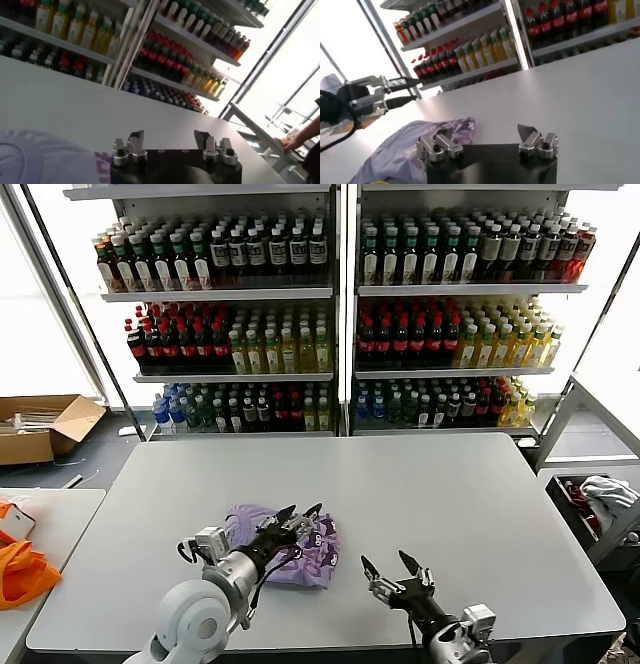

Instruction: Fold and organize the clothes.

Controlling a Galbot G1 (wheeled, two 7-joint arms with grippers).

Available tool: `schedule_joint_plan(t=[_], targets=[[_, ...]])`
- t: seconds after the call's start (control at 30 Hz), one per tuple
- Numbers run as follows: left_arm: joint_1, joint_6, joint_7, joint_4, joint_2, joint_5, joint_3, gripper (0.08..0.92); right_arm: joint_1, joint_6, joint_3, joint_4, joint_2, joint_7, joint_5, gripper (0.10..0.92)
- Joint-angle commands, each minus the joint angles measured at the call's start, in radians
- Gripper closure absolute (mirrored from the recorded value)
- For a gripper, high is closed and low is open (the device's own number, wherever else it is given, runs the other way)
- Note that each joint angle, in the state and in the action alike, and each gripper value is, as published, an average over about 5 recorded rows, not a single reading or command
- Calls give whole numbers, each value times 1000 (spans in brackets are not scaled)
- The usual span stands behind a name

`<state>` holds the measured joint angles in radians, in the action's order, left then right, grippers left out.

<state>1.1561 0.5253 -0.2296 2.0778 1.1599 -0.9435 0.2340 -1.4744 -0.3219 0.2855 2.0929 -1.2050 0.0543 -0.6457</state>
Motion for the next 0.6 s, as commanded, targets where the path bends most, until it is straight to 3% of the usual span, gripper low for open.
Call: schedule_joint_plan(t=[0.03,0.23,0.6], targets=[[151,-50,118,123,-151,-48,289,284,317,-81,-314,-295,-148,129,-133,203],[208,-64,118,137,-144,-48,344,183,383,-65,-354,-375,-221,185,-133,238],[210,-66,116,126,-121,-44,357,177,341,-51,-297,-259,-113,130,-55,529]])
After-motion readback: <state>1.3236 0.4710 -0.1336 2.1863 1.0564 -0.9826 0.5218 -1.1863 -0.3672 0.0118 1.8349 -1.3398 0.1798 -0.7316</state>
